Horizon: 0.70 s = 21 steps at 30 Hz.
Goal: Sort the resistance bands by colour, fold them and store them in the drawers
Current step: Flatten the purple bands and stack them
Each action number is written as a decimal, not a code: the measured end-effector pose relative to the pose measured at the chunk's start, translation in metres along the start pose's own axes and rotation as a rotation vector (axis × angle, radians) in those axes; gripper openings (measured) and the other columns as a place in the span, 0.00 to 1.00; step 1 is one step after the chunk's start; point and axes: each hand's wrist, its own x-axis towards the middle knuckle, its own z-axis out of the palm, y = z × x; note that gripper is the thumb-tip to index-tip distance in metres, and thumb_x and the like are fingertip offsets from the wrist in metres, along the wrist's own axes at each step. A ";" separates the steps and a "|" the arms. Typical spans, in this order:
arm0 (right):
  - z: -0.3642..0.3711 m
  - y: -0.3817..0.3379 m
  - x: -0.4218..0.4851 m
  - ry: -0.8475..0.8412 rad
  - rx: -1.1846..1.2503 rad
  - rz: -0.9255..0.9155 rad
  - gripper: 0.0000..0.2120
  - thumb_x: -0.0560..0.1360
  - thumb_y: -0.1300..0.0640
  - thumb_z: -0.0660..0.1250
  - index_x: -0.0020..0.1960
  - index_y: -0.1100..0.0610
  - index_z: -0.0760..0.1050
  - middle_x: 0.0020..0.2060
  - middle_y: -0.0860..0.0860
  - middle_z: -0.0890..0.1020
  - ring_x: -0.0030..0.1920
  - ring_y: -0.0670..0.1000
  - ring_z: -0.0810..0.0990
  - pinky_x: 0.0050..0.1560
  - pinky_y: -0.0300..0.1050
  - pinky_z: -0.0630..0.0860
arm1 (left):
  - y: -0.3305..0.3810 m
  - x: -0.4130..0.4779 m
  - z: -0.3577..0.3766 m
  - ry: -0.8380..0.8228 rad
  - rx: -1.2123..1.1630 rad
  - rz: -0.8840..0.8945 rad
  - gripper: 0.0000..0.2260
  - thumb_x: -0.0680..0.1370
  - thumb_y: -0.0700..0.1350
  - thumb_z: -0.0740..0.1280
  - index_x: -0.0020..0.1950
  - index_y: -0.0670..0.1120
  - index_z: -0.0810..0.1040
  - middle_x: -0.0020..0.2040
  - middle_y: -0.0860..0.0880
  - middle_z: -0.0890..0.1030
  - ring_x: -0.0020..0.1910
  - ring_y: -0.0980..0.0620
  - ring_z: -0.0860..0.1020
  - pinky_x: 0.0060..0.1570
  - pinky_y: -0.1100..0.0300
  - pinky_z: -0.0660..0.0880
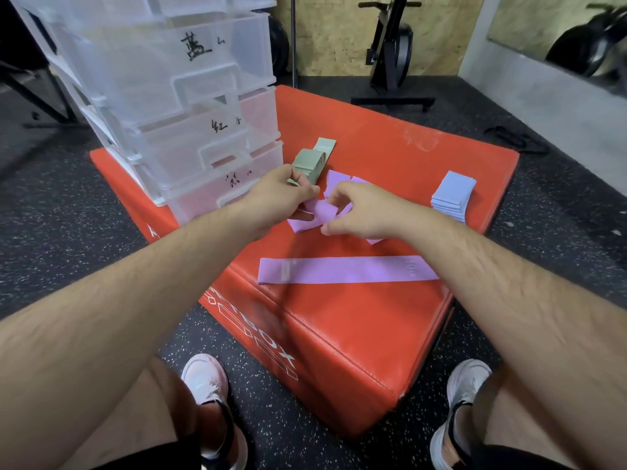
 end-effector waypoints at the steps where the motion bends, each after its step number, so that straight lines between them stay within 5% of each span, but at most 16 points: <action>1: -0.003 0.000 0.002 0.051 -0.025 -0.016 0.12 0.73 0.51 0.72 0.54 0.54 0.77 0.48 0.47 0.83 0.48 0.51 0.81 0.49 0.49 0.78 | 0.003 0.000 0.000 -0.006 -0.034 -0.004 0.07 0.77 0.42 0.70 0.44 0.45 0.72 0.40 0.42 0.79 0.37 0.47 0.81 0.40 0.56 0.80; 6: -0.026 0.004 0.005 0.276 0.010 -0.045 0.07 0.75 0.56 0.67 0.47 0.60 0.79 0.44 0.55 0.82 0.44 0.56 0.79 0.43 0.50 0.74 | 0.029 -0.007 0.000 -0.014 -0.201 0.041 0.07 0.80 0.47 0.66 0.46 0.45 0.75 0.36 0.48 0.79 0.38 0.48 0.76 0.41 0.52 0.76; 11: -0.051 0.006 -0.001 0.402 0.101 -0.105 0.09 0.77 0.55 0.68 0.40 0.58 0.76 0.32 0.46 0.76 0.33 0.44 0.71 0.33 0.39 0.66 | 0.053 -0.005 -0.002 0.056 -0.084 0.257 0.12 0.77 0.54 0.70 0.52 0.47 0.80 0.41 0.52 0.79 0.40 0.53 0.76 0.37 0.60 0.74; 15: -0.060 0.007 -0.004 0.419 0.134 -0.144 0.12 0.79 0.51 0.67 0.43 0.59 0.77 0.35 0.53 0.80 0.35 0.52 0.74 0.39 0.50 0.72 | 0.066 0.004 0.002 0.027 0.144 0.464 0.13 0.73 0.56 0.75 0.56 0.57 0.81 0.55 0.57 0.81 0.42 0.62 0.75 0.46 0.65 0.73; 21: -0.057 0.014 -0.001 0.417 0.231 -0.155 0.07 0.78 0.53 0.69 0.48 0.57 0.80 0.44 0.54 0.83 0.44 0.53 0.79 0.50 0.51 0.76 | 0.070 0.011 0.016 0.042 0.297 0.555 0.02 0.76 0.51 0.73 0.43 0.55 0.83 0.39 0.56 0.83 0.37 0.62 0.75 0.40 0.64 0.71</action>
